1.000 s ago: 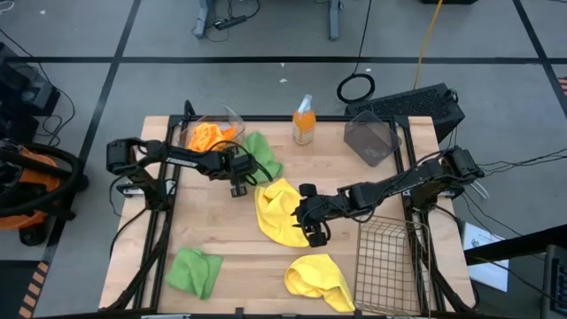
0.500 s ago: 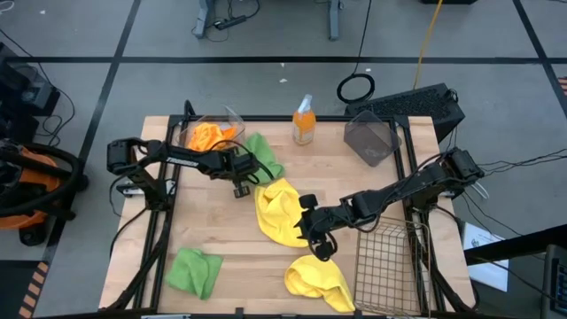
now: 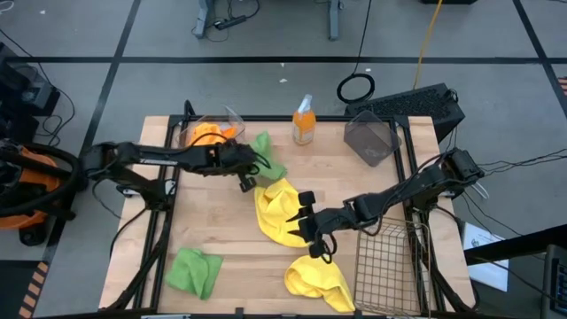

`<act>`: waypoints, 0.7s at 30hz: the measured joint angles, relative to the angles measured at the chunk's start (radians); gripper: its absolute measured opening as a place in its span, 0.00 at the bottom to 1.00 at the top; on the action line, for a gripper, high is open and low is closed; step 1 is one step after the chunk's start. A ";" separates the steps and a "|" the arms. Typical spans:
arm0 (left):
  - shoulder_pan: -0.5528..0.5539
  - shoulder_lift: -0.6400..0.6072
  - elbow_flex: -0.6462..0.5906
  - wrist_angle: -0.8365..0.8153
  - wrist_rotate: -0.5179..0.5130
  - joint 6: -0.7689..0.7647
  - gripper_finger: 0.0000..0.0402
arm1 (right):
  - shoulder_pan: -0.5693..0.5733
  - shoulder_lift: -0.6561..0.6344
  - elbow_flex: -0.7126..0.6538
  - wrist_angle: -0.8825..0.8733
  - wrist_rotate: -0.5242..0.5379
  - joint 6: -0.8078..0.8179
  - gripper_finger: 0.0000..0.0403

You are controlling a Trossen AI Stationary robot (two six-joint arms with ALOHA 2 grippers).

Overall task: Sort microfiber towel by color & place in baskets
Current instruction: Put the top green microfiber cloth into the black bin

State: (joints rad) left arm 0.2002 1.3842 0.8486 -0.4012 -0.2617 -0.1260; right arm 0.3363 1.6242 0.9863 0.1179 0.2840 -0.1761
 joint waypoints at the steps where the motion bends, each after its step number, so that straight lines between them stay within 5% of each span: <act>1: -0.010 -0.021 0.000 0.005 0.000 0.000 0.03 | 0.000 0.000 -0.020 0.065 0.026 -0.012 0.36; 9: -0.098 -0.174 0.001 0.110 0.024 0.003 0.03 | -0.013 0.000 -0.148 0.582 0.091 -0.102 0.38; 12: -0.134 -0.211 0.001 0.152 0.024 0.008 0.04 | -0.027 0.000 -0.148 0.620 0.093 -0.111 0.45; 21: -0.256 -0.242 0.002 0.299 0.022 0.064 0.04 | -0.091 0.000 -0.143 0.652 0.346 -0.085 0.79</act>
State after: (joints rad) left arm -0.0555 1.1423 0.8509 -0.1018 -0.2392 -0.0618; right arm 0.2450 1.6245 0.8429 0.7703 0.6298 -0.2613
